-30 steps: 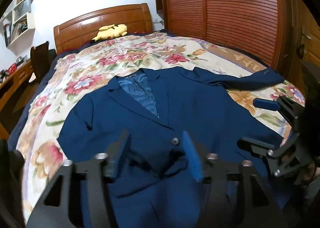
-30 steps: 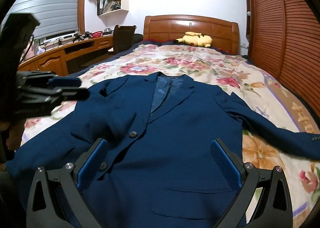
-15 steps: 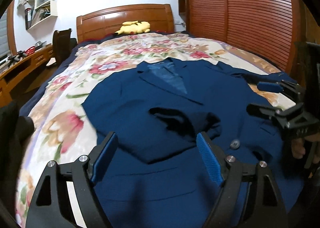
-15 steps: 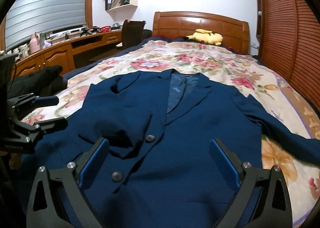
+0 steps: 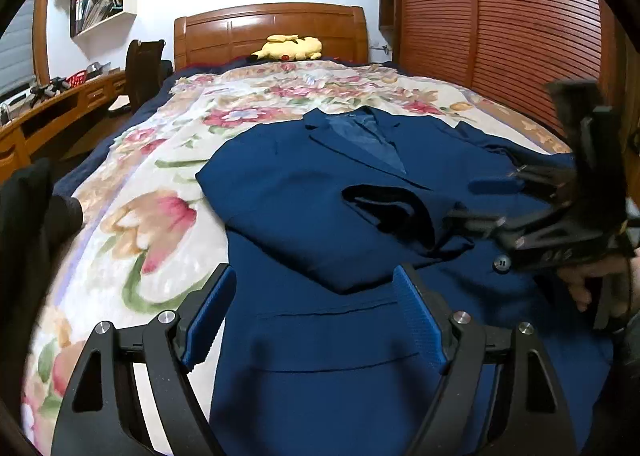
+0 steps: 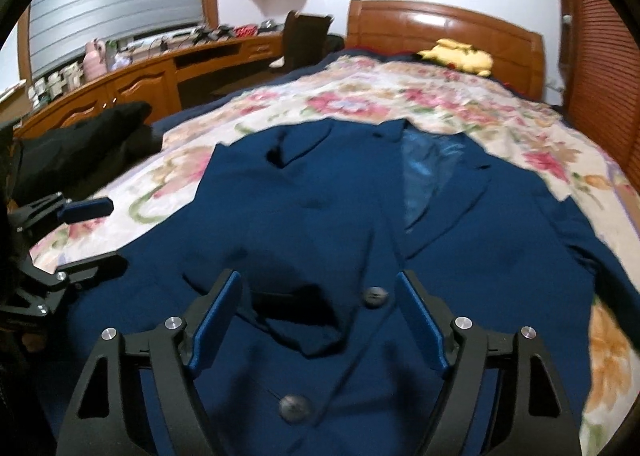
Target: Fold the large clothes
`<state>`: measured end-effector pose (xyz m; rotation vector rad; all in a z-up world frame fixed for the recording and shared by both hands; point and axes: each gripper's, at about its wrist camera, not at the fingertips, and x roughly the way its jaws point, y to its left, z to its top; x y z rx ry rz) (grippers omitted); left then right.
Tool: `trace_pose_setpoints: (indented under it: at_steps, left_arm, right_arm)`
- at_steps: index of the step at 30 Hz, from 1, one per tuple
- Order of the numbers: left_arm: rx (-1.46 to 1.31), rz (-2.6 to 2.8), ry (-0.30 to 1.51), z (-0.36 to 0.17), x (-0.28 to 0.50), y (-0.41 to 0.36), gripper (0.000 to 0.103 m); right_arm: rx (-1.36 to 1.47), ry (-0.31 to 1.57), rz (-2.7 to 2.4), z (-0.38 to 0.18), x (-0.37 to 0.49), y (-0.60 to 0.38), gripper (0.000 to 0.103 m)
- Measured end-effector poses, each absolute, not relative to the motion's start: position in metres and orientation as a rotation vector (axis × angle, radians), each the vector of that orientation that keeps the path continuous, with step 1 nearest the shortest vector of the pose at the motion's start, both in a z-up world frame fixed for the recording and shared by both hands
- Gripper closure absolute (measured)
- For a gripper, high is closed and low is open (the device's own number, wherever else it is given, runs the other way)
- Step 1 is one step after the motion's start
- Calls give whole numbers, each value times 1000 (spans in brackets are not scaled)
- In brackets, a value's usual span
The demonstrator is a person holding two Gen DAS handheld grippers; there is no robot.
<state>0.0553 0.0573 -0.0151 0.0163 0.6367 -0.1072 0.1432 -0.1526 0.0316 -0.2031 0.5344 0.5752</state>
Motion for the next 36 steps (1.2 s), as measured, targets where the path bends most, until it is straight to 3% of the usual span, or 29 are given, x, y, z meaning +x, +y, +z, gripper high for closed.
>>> trace_pose_setpoints:
  at_steps: [4,6,8,11,13,26,36]
  left_arm:
    - [13,-112,630,-15,52,62,22]
    - [12,-111,633,-17,52,64,22]
    - [6,-111,636,-19,51,67,22]
    - [-5,-114,643,-21,53,68,22]
    - [-5,-114,647,-23,54,68,22]
    - [7,-90,586,-14,45,61,22]
    - [6,-145,555,-7,41,34,22]
  right_arm:
    - [-236,592,595,21,160,-143,28]
    - [-238,613,592,18,166,-145,39]
    - [-233,624,585,18,168,-147,61]
    - [-222,605,576,21,166,-153,83]
    - [-207,565,568,27,156,-155,89]
    - [-69,316,436,54,67,-226,91]
    - [-64,417,363,21,33,-257,91]
